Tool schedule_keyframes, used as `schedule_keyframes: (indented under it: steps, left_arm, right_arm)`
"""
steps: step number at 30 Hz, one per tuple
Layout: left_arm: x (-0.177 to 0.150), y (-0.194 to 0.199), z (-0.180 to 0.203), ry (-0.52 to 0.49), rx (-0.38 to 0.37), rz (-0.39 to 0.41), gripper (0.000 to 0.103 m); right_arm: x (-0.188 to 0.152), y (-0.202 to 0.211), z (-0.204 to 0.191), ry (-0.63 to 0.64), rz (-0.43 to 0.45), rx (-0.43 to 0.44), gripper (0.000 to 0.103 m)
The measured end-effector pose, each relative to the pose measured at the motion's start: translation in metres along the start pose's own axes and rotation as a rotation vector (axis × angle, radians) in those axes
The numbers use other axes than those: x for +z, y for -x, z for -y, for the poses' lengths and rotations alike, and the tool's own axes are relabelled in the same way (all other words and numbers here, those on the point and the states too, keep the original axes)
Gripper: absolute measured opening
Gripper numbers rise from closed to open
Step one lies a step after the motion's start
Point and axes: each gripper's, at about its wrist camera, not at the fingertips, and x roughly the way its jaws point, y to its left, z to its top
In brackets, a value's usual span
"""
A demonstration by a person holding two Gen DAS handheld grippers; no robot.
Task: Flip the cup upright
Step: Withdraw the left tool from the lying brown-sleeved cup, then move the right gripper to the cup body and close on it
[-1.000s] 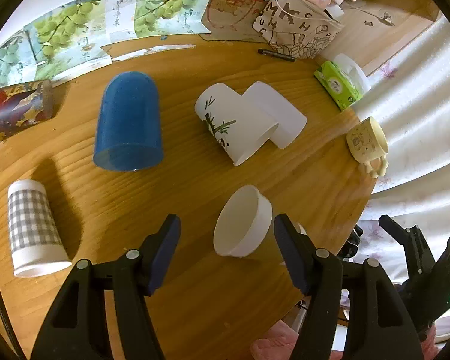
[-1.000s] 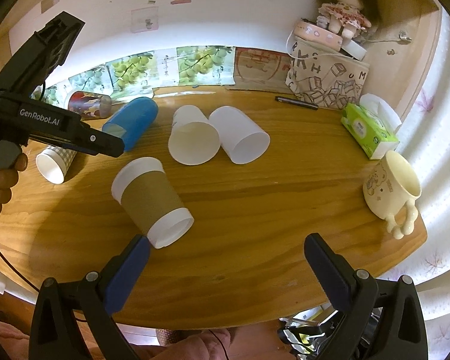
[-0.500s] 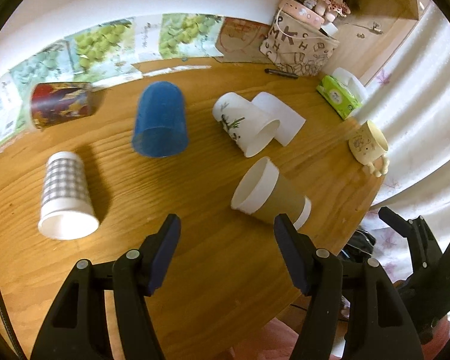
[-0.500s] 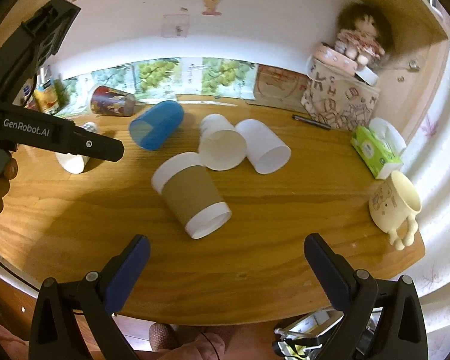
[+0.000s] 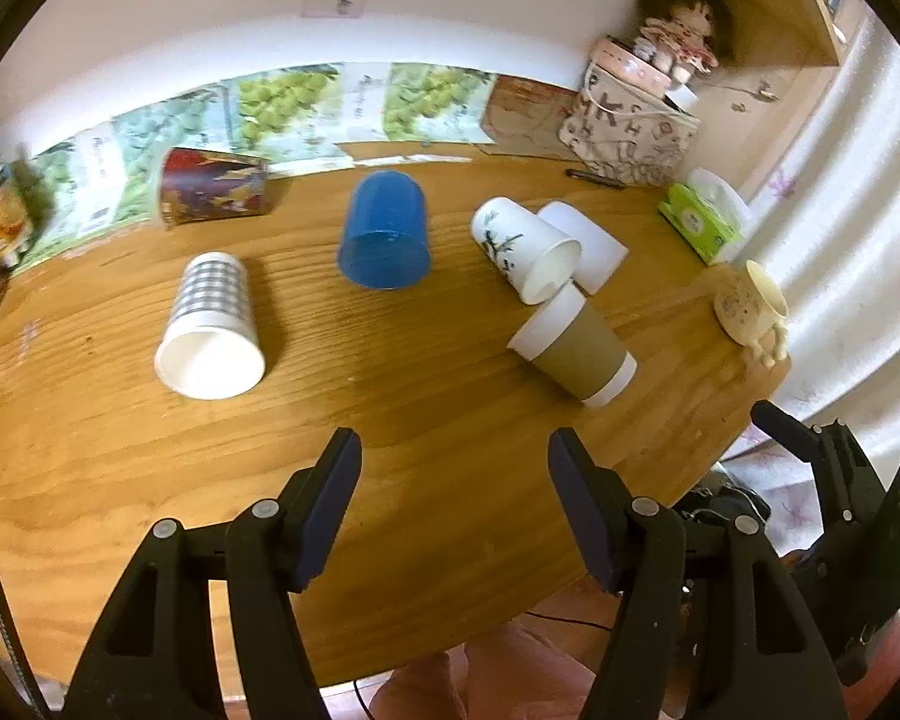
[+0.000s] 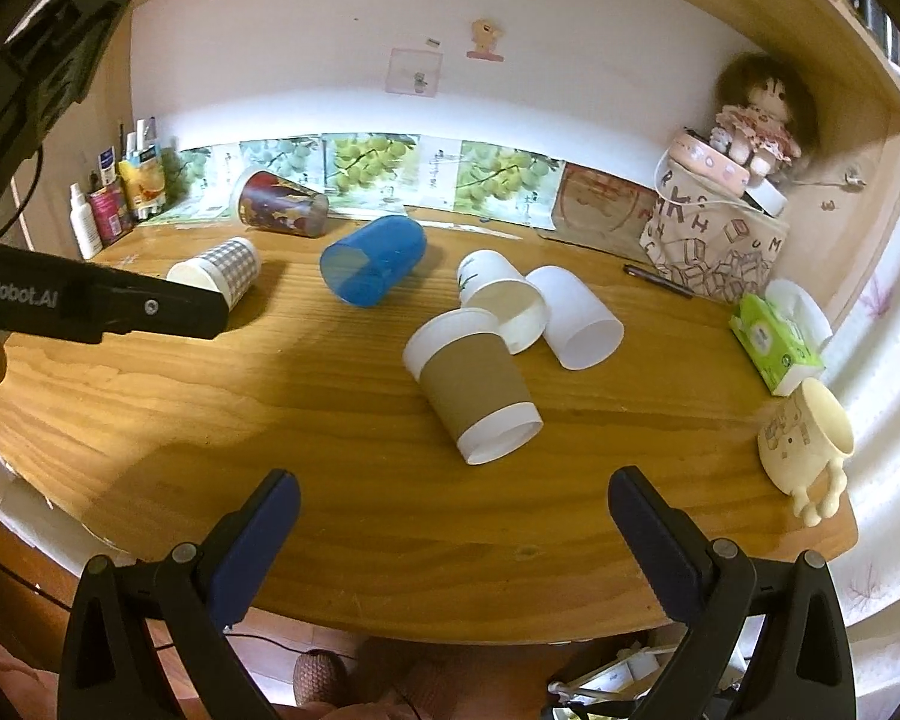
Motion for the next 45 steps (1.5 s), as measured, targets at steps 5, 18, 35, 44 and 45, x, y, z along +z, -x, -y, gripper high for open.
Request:
schedule_keyframes:
  steps: [5, 18, 35, 44, 45]
  left_arm:
    - [-0.008, 0.011, 0.007, 0.048, 0.035, 0.030, 0.077]
    - [-0.020, 0.011, 0.036, 0.231, 0.066, 0.020, 0.088]
    - [-0.024, -0.004, 0.066, 0.393, 0.167, 0.047, 0.088]
    - [-0.022, -0.010, 0.072, 0.438, 0.217, 0.046, 0.088]
    - [-0.022, -0.010, 0.072, 0.444, 0.226, 0.044, 0.088]
  right_arm:
    - [0.002, 0.000, 0.004, 0.028, 0.004, 0.023, 0.103]
    - [0.016, -0.007, 0.033, 0.141, 0.020, 0.102, 0.103]
    - [0.031, -0.053, 0.082, 0.169, -0.021, 0.205, 0.103]
    - [0.050, -0.096, 0.085, 0.192, -0.078, 0.274, 0.100]
    - [0.053, -0.102, 0.084, 0.197, -0.088, 0.278, 0.100]
